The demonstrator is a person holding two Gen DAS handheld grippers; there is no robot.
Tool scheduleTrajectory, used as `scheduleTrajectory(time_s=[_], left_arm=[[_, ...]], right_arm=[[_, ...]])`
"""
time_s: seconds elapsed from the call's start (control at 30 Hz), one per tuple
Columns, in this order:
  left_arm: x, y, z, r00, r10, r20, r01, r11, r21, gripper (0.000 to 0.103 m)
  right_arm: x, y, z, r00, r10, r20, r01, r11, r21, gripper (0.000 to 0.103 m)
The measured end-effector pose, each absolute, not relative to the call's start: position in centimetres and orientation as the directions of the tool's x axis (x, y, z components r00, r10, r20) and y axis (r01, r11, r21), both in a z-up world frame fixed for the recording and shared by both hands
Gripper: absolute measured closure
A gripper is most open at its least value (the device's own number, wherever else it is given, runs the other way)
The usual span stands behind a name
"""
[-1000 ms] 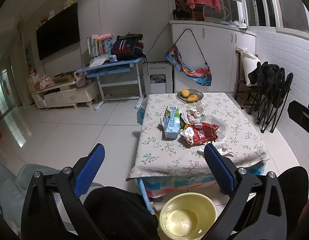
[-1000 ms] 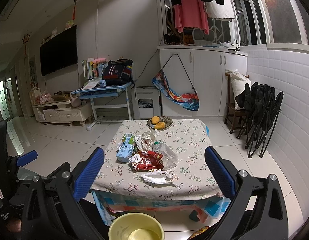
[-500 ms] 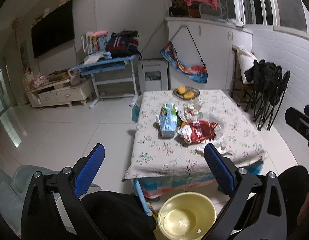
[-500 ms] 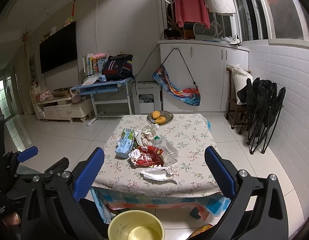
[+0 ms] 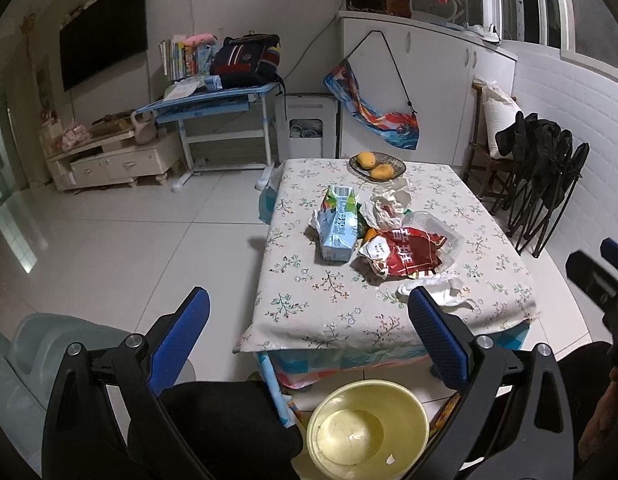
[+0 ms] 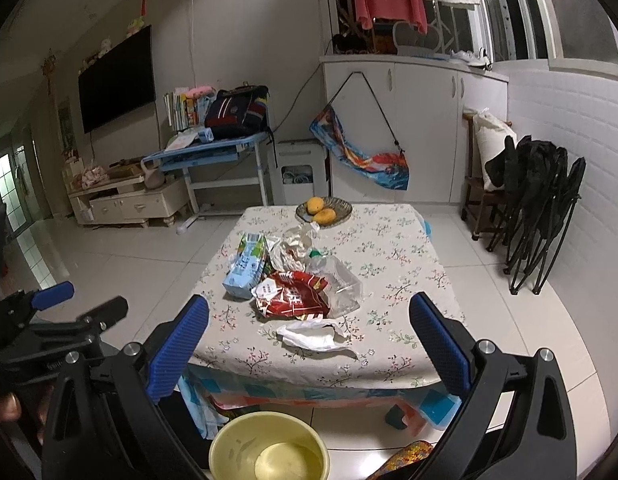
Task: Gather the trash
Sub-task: 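Reach the right gripper to the white tissue while the left gripper reaches the juice carton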
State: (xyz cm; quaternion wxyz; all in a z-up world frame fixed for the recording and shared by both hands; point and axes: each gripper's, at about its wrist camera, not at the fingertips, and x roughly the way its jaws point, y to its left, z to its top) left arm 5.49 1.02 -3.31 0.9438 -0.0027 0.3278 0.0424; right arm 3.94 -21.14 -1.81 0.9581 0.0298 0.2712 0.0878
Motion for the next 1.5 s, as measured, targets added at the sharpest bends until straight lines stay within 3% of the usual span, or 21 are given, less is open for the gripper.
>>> scheduleTrajectory(time_s=[0.97, 1.5], left_arm=[[15.7, 1.0, -11.1, 0.691, 0.048, -0.721, -0.051, 0.999, 0.017, 0.007], [24.2, 1.2, -11.8, 0.698, -0.018, -0.716, -0.043, 0.997, -0.067, 0.007]], right_arm=[[13.4, -21.9, -12.3, 0.626, 0.294, -0.722, -0.245, 0.953, 0.176, 0.007], [16.6, -20.4, -15.6, 0.577, 0.285, -0.765, -0.27, 0.951, 0.151, 0.011]])
